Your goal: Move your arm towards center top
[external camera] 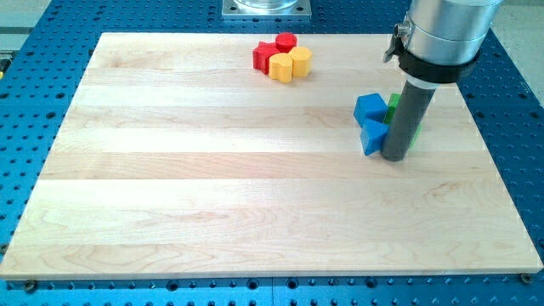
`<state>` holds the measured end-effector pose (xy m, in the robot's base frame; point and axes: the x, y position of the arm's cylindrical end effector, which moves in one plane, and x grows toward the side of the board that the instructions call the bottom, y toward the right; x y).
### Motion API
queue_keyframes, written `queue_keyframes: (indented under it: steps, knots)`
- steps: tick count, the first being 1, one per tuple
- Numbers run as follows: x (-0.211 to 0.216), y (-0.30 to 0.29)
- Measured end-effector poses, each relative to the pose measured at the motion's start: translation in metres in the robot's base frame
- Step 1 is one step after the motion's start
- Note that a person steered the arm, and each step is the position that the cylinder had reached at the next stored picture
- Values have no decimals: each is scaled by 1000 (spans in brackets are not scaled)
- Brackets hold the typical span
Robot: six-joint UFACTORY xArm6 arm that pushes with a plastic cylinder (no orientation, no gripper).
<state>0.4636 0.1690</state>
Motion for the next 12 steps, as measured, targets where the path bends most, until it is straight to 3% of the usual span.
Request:
queue_keyframes:
  steps: [3,5,7,12]
  knots:
    - [10,0]
    - [58,9]
    - [64,60]
    - [86,68]
